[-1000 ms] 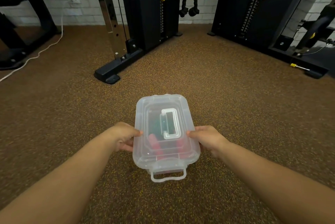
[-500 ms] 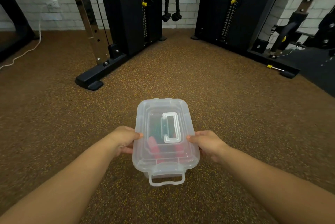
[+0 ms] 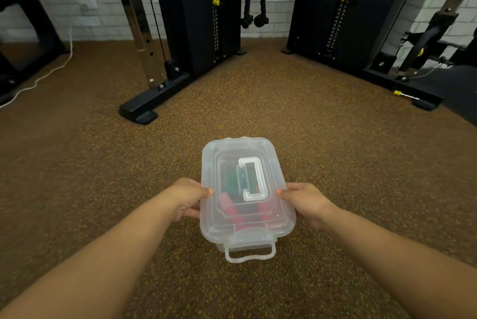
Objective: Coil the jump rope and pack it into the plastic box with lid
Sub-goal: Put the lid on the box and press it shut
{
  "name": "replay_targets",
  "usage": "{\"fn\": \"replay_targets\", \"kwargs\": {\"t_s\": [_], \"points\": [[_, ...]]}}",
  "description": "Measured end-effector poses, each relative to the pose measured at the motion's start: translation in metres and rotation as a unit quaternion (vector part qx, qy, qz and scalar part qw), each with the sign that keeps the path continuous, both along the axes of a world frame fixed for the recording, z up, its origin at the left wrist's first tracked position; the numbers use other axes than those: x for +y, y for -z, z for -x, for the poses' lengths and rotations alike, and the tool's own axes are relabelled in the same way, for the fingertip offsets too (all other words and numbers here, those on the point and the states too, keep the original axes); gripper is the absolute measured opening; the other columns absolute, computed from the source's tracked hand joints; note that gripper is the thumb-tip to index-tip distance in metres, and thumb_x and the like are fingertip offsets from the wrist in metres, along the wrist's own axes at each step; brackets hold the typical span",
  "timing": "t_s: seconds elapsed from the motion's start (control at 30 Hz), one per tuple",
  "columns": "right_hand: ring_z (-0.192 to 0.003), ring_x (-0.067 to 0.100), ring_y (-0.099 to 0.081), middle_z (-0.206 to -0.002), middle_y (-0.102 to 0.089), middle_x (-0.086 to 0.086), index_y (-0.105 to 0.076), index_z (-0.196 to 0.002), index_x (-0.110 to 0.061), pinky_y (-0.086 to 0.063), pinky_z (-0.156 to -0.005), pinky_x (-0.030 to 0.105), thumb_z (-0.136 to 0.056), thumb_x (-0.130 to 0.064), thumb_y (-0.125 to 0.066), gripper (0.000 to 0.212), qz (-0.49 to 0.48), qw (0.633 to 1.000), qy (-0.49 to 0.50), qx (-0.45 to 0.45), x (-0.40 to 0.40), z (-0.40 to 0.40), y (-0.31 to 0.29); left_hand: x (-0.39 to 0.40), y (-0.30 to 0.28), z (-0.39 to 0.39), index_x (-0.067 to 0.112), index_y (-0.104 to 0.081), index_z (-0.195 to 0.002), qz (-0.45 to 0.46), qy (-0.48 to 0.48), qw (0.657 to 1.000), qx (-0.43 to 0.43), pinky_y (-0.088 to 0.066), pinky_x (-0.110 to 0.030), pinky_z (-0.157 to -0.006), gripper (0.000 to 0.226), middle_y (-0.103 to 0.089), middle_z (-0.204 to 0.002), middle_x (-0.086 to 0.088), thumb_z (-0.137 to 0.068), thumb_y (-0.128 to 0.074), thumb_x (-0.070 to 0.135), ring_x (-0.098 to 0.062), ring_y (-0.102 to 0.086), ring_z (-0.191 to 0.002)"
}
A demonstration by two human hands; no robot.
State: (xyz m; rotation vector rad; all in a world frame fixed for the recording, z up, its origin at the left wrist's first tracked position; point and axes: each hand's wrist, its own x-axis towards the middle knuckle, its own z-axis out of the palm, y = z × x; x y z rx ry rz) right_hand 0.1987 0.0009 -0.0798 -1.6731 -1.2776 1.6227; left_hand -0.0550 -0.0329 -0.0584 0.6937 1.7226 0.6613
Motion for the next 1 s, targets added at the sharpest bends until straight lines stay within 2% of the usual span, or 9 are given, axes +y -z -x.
{"fn": "replay_targets", "kwargs": {"t_s": [0.17, 0.33, 0.47, 0.57, 0.63, 0.7, 0.73, 0.87, 1.0], "points": [[-0.088, 0.021, -0.072, -0.100, -0.075, 0.009, -0.068, -0.109, -0.009, -0.058, -0.072, 0.032, -0.093, -0.015, -0.059, 0.020, -0.006, 1.000, -0.011, -0.010, -0.001, 0.001, -0.001, -0.002, -0.001, -0.001, 0.004, -0.059, -0.094, -0.002, -0.008, 1.000, 0.000, -0.058, -0.049, -0.078, 0.007, -0.070, -0.094, -0.017, -0.088, -0.062, 0.003, -0.029, -0.069, -0.087], [-0.085, 0.020, -0.073, -0.097, -0.075, 0.007, -0.068, -0.109, -0.008, -0.059, -0.072, 0.032, -0.094, -0.017, -0.057, 0.021, -0.018, 1.000, -0.022, -0.012, -0.003, 0.002, -0.001, -0.003, 0.000, 0.000, -0.002, -0.060, -0.111, -0.003, -0.007, 1.000, 0.004, -0.058, -0.047, -0.078, 0.024, -0.071, -0.098, -0.017, -0.088, -0.061, 0.005, -0.028, -0.069, -0.088], [-0.107, 0.020, -0.064, -0.123, -0.062, 0.006, -0.051, -0.133, -0.013, -0.052, -0.095, 0.043, -0.095, -0.030, -0.052, 0.042, -0.100, 0.986, -0.060, -0.122, -0.010, 0.003, 0.004, -0.003, 0.000, -0.003, 0.006, -0.039, -0.141, -0.026, 0.047, 0.996, 0.078, -0.052, -0.045, -0.091, 0.056, -0.058, -0.130, -0.015, -0.090, -0.061, 0.014, -0.029, -0.061, -0.112], [-0.139, 0.018, -0.030, -0.152, -0.029, 0.001, -0.020, -0.149, -0.020, -0.030, -0.114, 0.047, -0.092, -0.056, -0.041, 0.071, -0.340, 0.874, -0.186, -0.292, -0.025, -0.006, 0.007, -0.014, -0.008, -0.012, 0.027, -0.018, -0.150, -0.176, 0.194, 0.905, 0.335, -0.028, -0.041, -0.112, 0.068, -0.025, -0.155, 0.000, -0.092, -0.054, 0.030, -0.021, -0.030, -0.140], [-0.143, 0.019, -0.023, -0.154, -0.029, 0.001, -0.022, -0.149, -0.024, -0.026, -0.115, 0.051, -0.086, -0.072, -0.033, 0.080, -0.484, 0.722, -0.347, -0.352, -0.032, -0.015, 0.007, -0.028, -0.011, -0.020, 0.035, -0.015, -0.149, -0.287, 0.331, 0.799, 0.412, -0.011, -0.033, -0.114, 0.066, -0.013, -0.159, 0.010, -0.092, -0.045, 0.048, -0.012, -0.014, -0.145], [-0.142, 0.024, -0.029, -0.152, -0.036, 0.005, -0.025, -0.148, -0.024, -0.027, -0.114, 0.054, -0.078, -0.081, -0.035, 0.091, -0.546, 0.576, -0.455, -0.404, -0.036, -0.021, 0.016, -0.040, -0.004, -0.029, 0.034, -0.003, -0.150, -0.285, 0.468, 0.706, 0.448, 0.007, -0.031, -0.115, 0.085, 0.003, -0.160, 0.012, -0.083, -0.039, 0.072, -0.007, 0.003, -0.146], [-0.141, 0.027, -0.032, -0.150, -0.039, 0.006, -0.025, -0.148, -0.023, -0.029, -0.114, 0.052, -0.073, -0.081, -0.042, 0.096, -0.552, 0.536, -0.479, -0.423, -0.039, -0.021, 0.022, -0.044, 0.003, -0.032, 0.031, 0.003, -0.151, -0.264, 0.511, 0.677, 0.460, 0.012, -0.033, -0.116, 0.100, 0.009, -0.160, 0.011, -0.075, -0.040, 0.080, -0.007, 0.010, -0.146], [-0.134, 0.030, -0.043, -0.143, -0.048, 0.008, -0.031, -0.145, -0.018, -0.043, -0.104, 0.050, -0.067, -0.058, -0.067, 0.095, -0.553, 0.545, -0.461, -0.431, -0.046, -0.014, 0.035, -0.050, 0.029, -0.039, 0.022, 0.022, -0.148, -0.238, 0.531, 0.642, 0.499, 0.015, -0.044, -0.117, 0.134, 0.021, -0.159, 0.004, -0.057, -0.052, 0.086, -0.016, 0.021, -0.145], [-0.135, 0.029, -0.043, -0.143, -0.049, 0.008, -0.032, -0.144, -0.018, -0.040, -0.107, 0.051, -0.070, -0.053, -0.062, 0.087, -0.559, 0.546, -0.468, -0.413, -0.042, -0.019, 0.031, -0.050, 0.031, -0.039, 0.023, 0.023, -0.147, -0.244, 0.525, 0.635, 0.511, 0.014, -0.046, -0.117, 0.137, 0.019, -0.160, 0.003, -0.056, -0.059, 0.082, -0.017, 0.019, -0.146]]}}
